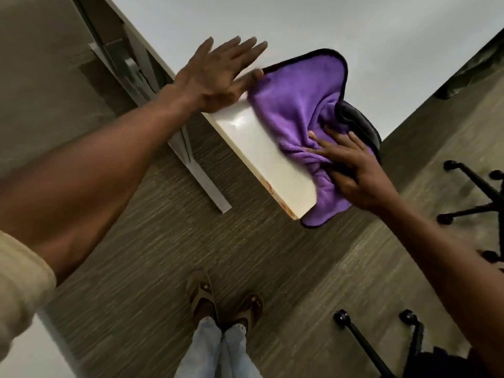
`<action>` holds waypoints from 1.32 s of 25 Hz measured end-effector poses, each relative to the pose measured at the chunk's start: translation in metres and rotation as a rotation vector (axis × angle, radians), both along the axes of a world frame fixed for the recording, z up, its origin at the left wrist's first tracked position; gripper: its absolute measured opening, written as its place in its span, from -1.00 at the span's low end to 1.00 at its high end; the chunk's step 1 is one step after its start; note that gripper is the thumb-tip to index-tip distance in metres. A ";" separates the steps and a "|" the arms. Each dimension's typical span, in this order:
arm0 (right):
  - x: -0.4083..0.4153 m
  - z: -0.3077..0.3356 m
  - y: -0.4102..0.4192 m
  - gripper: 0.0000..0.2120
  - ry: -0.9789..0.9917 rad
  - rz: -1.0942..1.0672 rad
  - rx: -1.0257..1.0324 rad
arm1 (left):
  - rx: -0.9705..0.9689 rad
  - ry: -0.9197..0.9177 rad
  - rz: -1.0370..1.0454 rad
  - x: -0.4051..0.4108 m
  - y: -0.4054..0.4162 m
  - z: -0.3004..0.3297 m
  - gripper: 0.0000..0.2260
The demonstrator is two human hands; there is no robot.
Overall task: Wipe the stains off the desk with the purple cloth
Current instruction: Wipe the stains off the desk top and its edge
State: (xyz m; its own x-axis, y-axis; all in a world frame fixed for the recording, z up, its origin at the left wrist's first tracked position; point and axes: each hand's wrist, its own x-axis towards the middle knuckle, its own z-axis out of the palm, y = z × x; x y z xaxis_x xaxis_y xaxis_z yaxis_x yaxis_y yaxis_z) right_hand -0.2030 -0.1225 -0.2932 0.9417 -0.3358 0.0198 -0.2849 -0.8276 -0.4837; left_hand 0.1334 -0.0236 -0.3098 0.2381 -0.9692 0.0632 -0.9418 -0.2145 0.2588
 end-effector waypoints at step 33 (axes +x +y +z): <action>-0.038 -0.076 0.032 -0.62 -0.648 -0.148 0.080 | -0.164 0.324 0.190 -0.027 0.003 0.004 -0.35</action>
State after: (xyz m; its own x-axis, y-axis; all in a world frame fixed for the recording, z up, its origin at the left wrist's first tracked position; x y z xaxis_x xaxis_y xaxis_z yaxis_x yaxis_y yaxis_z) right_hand -0.2406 -0.0904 -0.3692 0.6915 -0.4845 0.5358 -0.0235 -0.7564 -0.6537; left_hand 0.1065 -0.0204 -0.3057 0.4448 -0.8893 0.1060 -0.7537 -0.3078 0.5807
